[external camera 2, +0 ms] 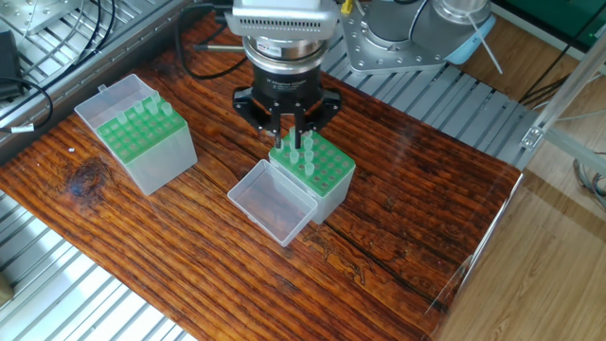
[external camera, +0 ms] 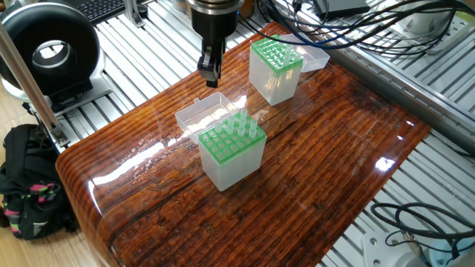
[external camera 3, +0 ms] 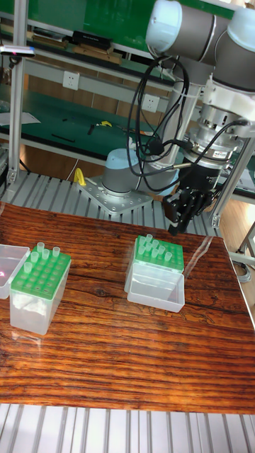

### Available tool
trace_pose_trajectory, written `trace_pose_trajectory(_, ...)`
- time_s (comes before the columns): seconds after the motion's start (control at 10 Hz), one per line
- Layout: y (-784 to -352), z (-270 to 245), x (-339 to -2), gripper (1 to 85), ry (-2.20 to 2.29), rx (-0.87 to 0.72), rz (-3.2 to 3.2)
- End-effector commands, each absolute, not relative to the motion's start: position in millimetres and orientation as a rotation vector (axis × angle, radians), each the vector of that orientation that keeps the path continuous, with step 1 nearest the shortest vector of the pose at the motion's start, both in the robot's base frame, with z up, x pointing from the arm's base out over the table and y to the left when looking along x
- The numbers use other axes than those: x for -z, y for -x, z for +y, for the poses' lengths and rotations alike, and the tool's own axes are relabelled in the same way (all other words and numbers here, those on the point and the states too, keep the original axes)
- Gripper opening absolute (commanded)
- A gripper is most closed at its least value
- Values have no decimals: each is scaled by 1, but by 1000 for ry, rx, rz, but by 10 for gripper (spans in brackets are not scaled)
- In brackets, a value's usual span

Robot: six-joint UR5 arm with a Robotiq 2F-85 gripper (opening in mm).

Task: Transfer all large pipette tips from one holder to another

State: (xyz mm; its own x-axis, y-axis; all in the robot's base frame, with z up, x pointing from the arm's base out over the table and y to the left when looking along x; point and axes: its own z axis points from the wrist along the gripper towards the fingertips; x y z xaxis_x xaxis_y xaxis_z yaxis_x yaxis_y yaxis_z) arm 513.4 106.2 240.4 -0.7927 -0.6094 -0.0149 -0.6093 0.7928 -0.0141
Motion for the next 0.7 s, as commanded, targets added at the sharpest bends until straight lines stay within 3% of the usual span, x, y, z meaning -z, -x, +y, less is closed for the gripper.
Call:
trace_pose_trajectory(0.0,-502,91,-242,233,1095,87,2987)
trace_pose_trajectory(0.4,-490,99,-240,270,1231,22,2969)
trace_pose_trajectory(0.6,-487,115,-207,307,1267,74,2918)
